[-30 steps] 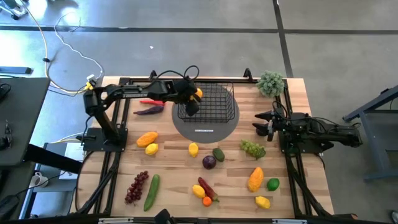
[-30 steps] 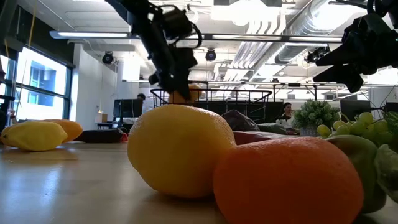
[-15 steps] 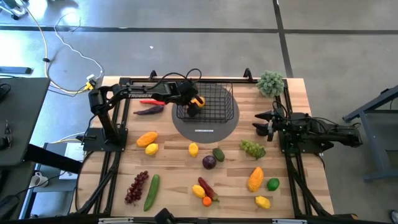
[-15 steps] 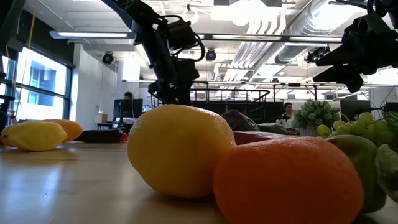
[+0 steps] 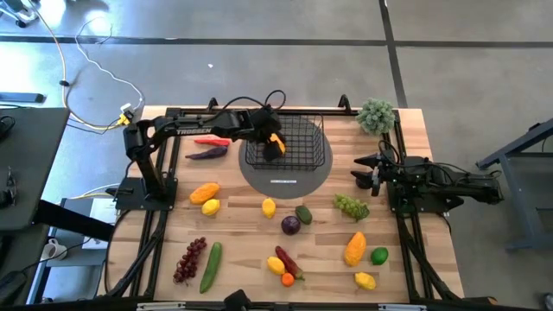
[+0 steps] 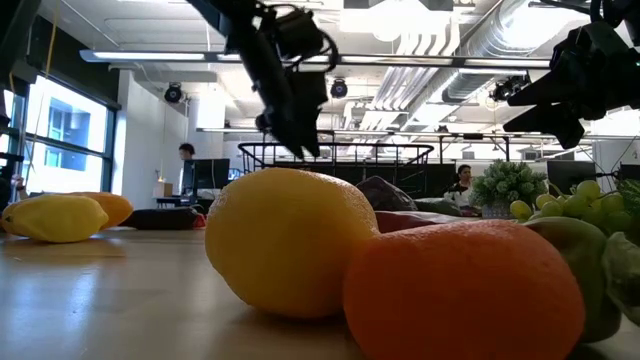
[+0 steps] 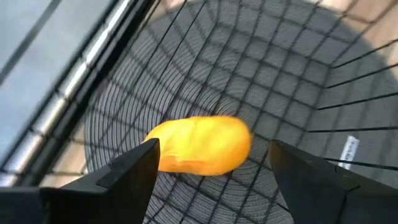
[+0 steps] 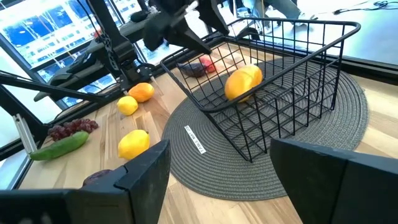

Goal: Build produce basket
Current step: Put the yellow mango into the black wire basket

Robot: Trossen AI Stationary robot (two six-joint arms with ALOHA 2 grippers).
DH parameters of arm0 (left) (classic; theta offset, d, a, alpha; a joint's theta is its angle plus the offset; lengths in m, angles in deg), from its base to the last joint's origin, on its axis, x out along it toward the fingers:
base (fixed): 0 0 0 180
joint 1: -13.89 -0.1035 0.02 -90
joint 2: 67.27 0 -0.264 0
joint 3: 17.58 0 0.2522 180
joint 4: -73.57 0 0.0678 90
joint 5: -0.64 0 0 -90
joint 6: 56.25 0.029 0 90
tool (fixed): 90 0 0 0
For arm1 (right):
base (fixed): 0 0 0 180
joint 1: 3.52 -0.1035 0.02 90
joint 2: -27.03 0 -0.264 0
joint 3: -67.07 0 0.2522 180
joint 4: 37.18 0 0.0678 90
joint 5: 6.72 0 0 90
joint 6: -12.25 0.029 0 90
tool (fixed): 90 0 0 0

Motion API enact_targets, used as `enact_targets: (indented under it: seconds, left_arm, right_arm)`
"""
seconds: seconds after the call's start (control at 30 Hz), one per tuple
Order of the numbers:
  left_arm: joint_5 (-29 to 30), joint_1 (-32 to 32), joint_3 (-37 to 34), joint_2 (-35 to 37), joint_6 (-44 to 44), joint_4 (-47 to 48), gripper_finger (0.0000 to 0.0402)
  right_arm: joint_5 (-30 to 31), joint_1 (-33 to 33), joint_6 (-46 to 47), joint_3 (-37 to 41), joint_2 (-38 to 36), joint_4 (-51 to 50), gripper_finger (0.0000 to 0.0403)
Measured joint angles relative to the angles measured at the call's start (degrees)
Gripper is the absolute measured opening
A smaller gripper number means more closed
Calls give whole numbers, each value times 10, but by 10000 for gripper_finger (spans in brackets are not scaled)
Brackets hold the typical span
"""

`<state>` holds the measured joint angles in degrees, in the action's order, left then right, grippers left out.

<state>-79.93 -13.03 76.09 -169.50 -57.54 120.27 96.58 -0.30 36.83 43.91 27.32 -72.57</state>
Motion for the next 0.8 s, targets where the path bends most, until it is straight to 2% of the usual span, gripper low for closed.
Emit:
enact_targets:
  seconds: [0.4,0.8]
  left_arm:
    - [-17,34,99,0,63,133,289]
    - [-114,90,134,0,-40,217,289]
  right_arm:
    - [0,0,0,0,0,0,256]
    - [0,0,0,0,0,0,256]
